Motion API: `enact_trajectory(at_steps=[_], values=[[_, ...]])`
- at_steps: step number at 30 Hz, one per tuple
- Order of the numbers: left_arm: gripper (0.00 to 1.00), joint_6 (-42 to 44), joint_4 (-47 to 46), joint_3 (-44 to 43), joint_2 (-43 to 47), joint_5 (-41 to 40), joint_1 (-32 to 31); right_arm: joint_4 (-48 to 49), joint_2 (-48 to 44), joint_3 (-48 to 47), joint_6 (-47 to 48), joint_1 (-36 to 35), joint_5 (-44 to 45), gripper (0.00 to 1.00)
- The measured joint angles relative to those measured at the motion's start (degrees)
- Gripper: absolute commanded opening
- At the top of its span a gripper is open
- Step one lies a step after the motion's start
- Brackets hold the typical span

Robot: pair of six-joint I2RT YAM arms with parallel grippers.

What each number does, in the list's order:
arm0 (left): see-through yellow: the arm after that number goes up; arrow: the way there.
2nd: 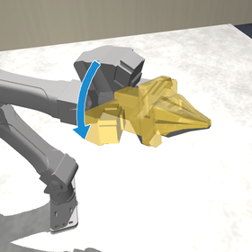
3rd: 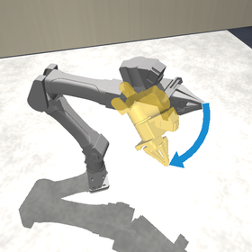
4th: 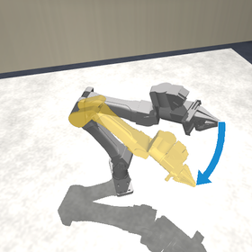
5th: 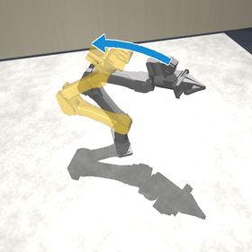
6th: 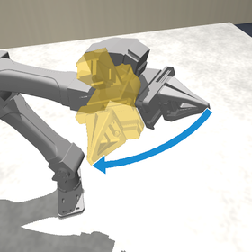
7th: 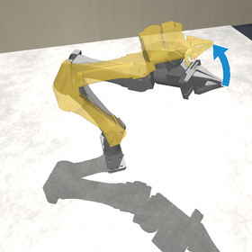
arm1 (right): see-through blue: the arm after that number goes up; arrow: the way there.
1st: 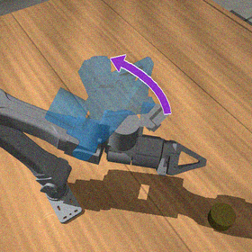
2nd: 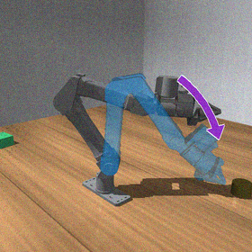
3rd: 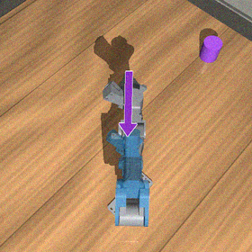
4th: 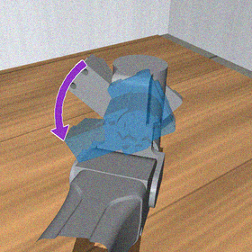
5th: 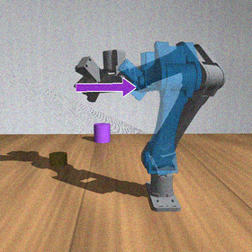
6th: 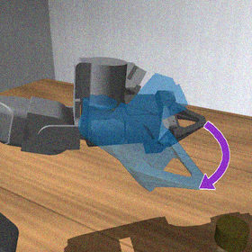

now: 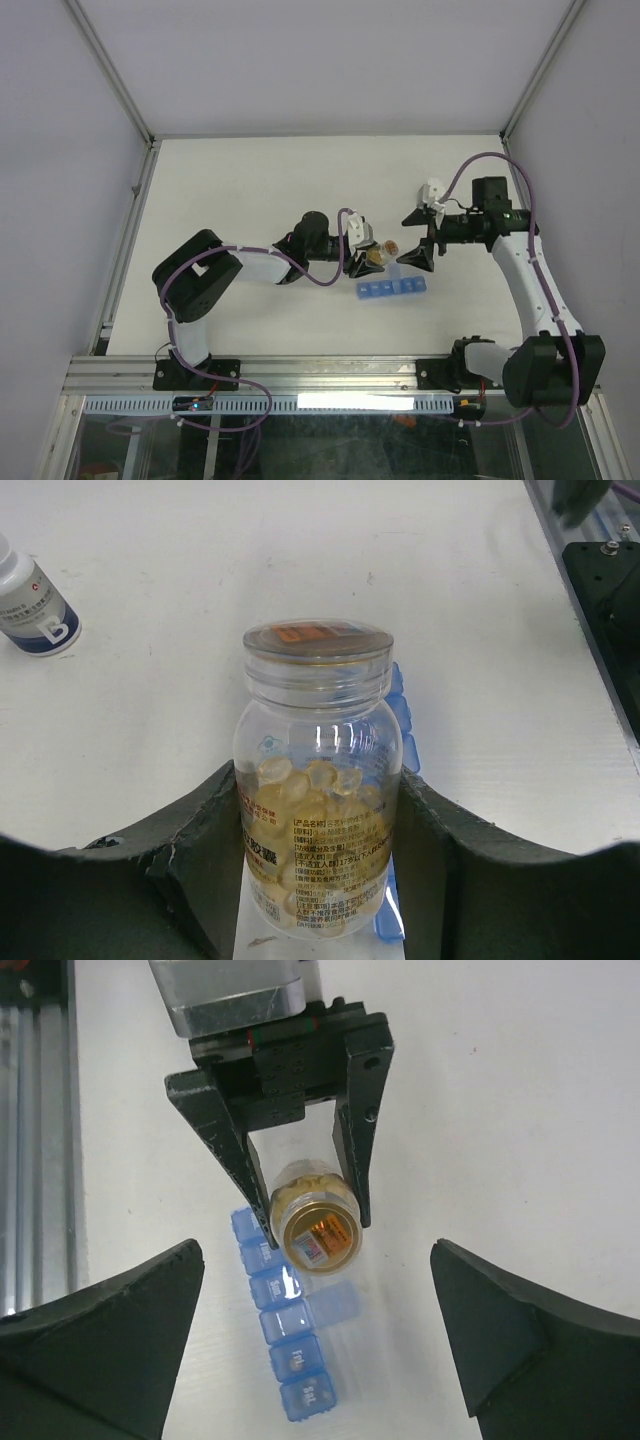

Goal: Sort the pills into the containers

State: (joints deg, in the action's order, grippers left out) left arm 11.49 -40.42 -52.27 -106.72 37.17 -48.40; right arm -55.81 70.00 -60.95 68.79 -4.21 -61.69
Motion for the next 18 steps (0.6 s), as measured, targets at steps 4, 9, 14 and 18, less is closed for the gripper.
enact_trajectory(at_steps=[4,9,14,18], values=[[0.00,-0.02,-0.72,0.26,0.00,-0.81,0.00,8.87,-4.70,4.81,-16.94,3.61,-4.98,0.98],[0.00,-0.09,-1.64,0.68,0.00,-1.25,0.00,14.82,-2.45,6.56,-31.43,3.63,-5.53,0.95],[0.00,-0.13,-2.01,0.68,0.00,-1.33,0.00,17.44,-0.33,6.64,-37.77,0.72,-0.90,0.87],[0.00,-0.15,-2.23,0.68,0.00,-1.55,0.00,18.18,0.85,6.64,-39.82,-2.03,2.58,0.78]])
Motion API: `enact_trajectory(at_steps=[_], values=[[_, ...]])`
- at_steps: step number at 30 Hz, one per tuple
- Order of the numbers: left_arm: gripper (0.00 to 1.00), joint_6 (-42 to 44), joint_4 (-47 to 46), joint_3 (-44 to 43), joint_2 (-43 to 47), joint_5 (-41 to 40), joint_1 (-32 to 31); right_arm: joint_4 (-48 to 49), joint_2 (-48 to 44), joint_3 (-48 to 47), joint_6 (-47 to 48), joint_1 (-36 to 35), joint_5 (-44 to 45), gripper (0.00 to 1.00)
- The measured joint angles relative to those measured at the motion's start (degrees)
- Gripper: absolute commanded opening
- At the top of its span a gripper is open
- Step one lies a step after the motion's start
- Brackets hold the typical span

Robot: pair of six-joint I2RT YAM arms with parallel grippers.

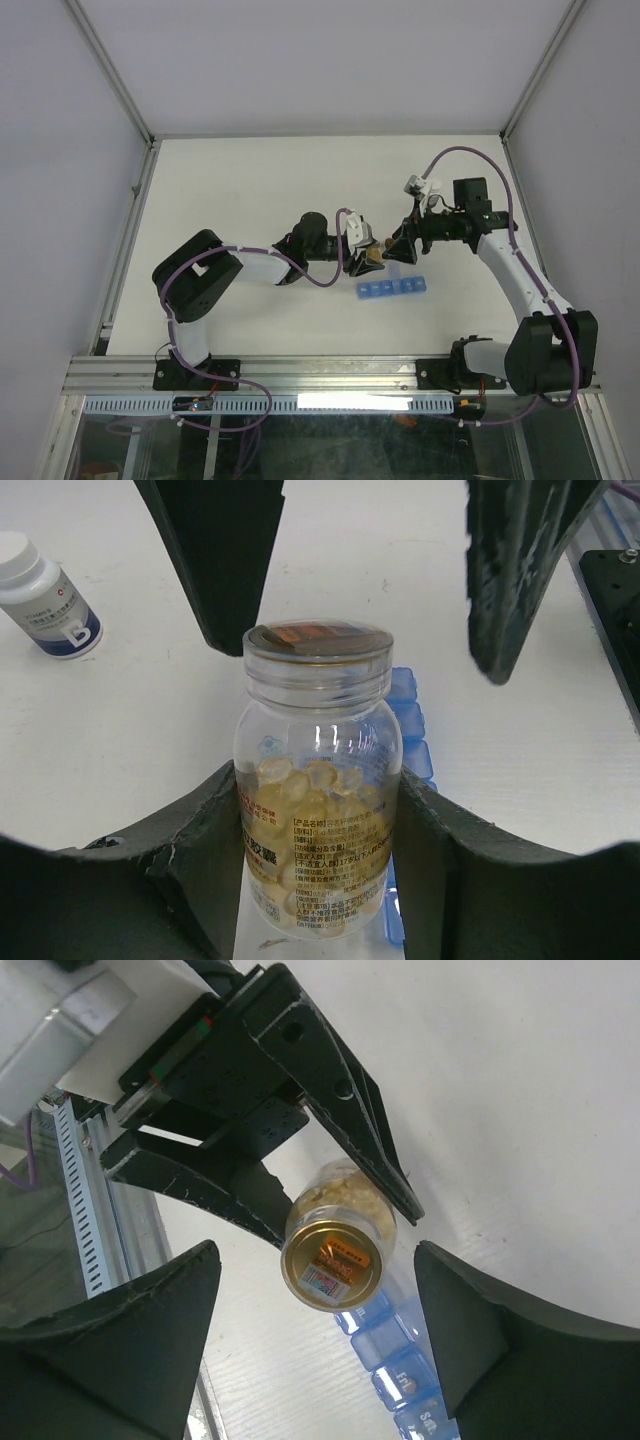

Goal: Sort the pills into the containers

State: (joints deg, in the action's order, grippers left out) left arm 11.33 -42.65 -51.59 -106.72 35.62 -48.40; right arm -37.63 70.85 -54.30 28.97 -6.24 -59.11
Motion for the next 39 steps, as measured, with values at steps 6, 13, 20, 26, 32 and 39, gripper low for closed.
enact_trajectory(at_steps=[6,13,20,26,32,39], values=[[0.00,-0.02,-0.20,0.00,0.00,-0.79,0.00,0.33,1.09,0.00,-1.05,-1.55,3.98,0.64],[0.00,-0.07,-0.17,0.00,0.00,-1.03,0.00,0.37,1.11,0.00,-0.94,-1.90,5.07,0.28],[0.00,0.00,0.37,0.00,0.00,-0.28,0.00,-2.32,0.76,0.00,10.82,-1.84,3.19,0.21],[0.00,0.98,0.79,0.00,0.00,4.00,-0.44,-13.42,-1.55,-0.66,38.51,-2.36,1.42,0.21],[0.00,1.31,1.27,0.00,0.00,4.98,-0.35,-28.44,6.10,-8.55,64.78,-3.37,2.03,0.40],[0.00,1.20,1.49,0.00,0.00,4.90,-0.31,-25.03,4.39,-5.51,60.92,-3.76,2.80,0.90]])
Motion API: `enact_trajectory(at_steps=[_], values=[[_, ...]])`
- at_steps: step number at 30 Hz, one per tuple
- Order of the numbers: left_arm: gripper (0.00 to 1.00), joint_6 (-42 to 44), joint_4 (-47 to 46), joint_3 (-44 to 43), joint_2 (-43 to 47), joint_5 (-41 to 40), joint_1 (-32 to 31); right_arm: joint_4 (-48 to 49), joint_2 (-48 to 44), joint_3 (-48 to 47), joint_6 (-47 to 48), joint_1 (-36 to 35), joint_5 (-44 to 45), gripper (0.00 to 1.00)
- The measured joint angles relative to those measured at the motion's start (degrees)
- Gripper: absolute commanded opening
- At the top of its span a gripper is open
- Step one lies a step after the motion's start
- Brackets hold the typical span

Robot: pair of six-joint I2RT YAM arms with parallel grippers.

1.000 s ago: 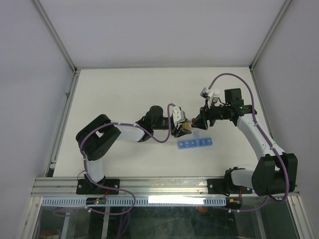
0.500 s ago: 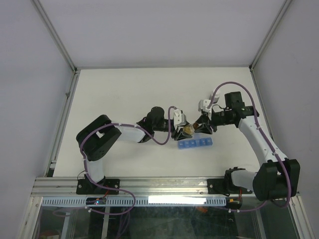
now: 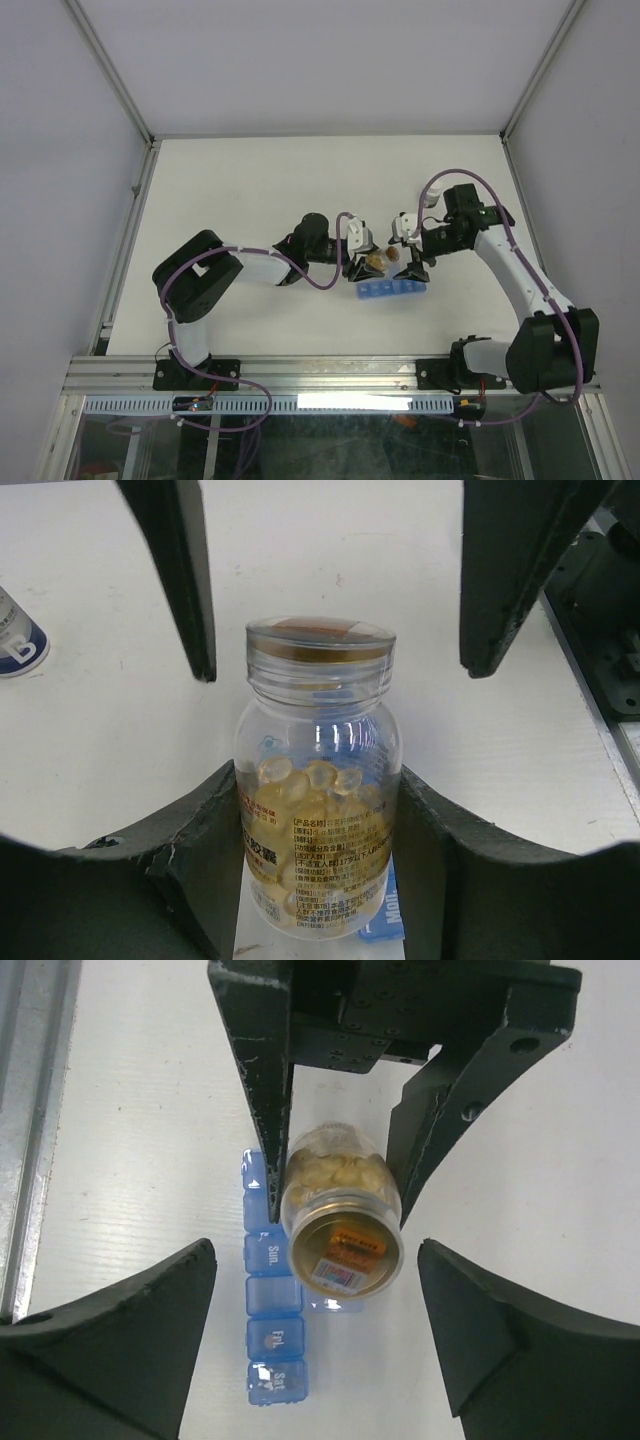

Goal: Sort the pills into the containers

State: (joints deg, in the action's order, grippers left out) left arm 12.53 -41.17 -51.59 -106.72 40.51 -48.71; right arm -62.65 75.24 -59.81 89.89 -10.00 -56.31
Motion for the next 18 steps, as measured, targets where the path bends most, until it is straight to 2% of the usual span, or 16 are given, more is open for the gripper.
enact_trajectory(at_steps=[2,9,12,18], values=[[0.00,0.00,-0.17,0.00,0.00,0.00,0.00,3.30,-3.87,2.60,-5.60,0.48,0.37,0.99],[0.00,-0.09,-0.39,0.00,0.00,-1.07,0.00,11.02,-13.73,5.03,-25.88,9.53,-5.27,0.99],[0.00,-0.13,-0.46,0.00,0.00,-1.79,0.00,15.21,-14.49,6.93,-36.06,9.64,-6.36,0.96],[0.00,-0.22,-0.76,0.00,0.00,-2.99,0.00,19.21,-11.63,9.05,-48.78,7.93,-3.74,0.92]])
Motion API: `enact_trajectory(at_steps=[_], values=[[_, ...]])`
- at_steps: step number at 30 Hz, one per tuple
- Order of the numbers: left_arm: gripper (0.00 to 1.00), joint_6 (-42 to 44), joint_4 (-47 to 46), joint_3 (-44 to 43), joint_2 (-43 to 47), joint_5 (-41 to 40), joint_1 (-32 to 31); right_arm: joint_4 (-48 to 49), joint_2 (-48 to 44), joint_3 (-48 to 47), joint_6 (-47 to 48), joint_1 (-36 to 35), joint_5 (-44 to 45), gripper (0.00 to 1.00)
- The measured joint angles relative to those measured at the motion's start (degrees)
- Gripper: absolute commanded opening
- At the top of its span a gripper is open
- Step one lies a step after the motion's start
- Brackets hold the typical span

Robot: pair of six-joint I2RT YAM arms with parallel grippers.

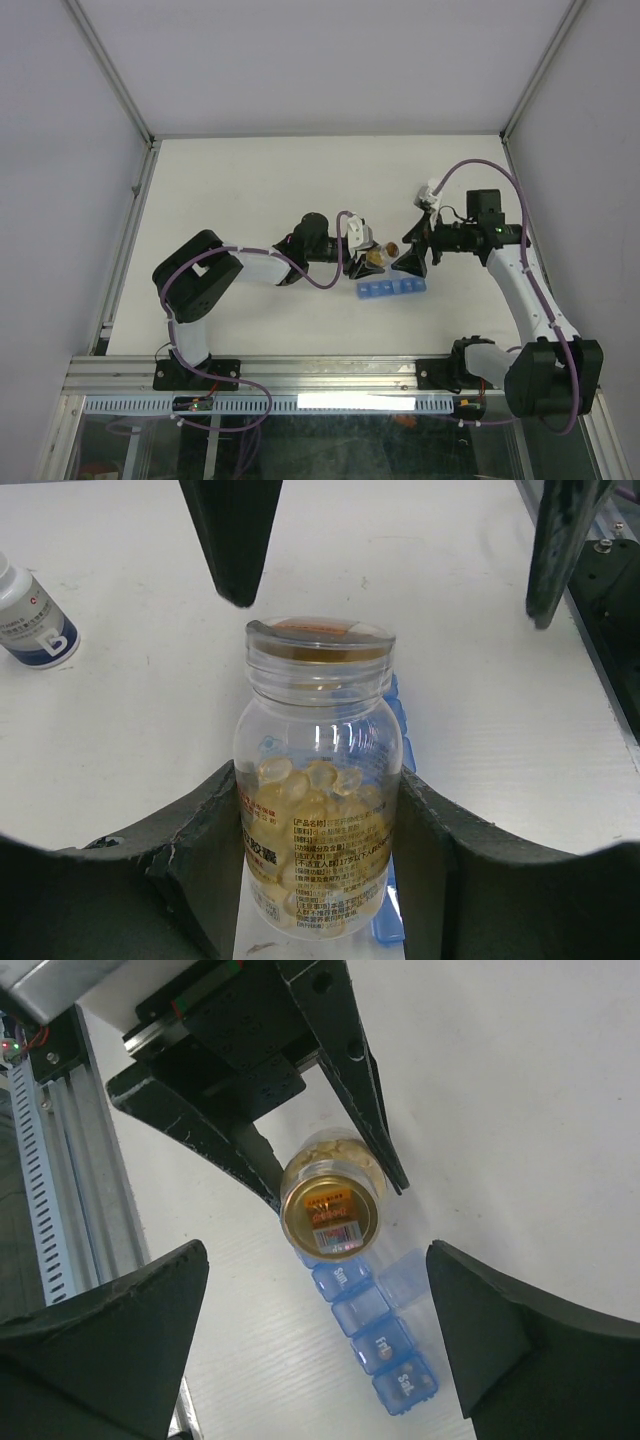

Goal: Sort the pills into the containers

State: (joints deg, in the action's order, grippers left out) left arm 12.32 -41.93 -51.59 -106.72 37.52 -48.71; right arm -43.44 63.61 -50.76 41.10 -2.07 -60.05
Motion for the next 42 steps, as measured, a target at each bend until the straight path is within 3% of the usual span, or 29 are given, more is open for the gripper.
enact_trajectory(at_steps=[7,21,26,33,42], values=[[0.00,-0.50,-0.13,0.00,0.00,0.00,0.00,4.61,3.17,0.04,-8.26,-5.44,5.68,0.82],[0.00,-0.81,-0.11,0.00,0.00,-0.02,0.00,8.83,3.34,0.96,-13.25,-6.05,8.28,0.61],[0.00,-0.83,-0.09,0.00,0.00,-0.15,0.00,8.92,2.86,0.96,-12.96,-6.08,7.89,0.43],[0.00,-0.87,-0.13,0.00,0.00,-0.39,0.02,8.46,2.34,0.98,-9.38,-6.08,6.40,0.21],[0.00,-0.79,-0.98,0.00,0.00,0.50,-0.07,3.72,0.57,0.74,9.05,-6.05,3.93,0.21]])
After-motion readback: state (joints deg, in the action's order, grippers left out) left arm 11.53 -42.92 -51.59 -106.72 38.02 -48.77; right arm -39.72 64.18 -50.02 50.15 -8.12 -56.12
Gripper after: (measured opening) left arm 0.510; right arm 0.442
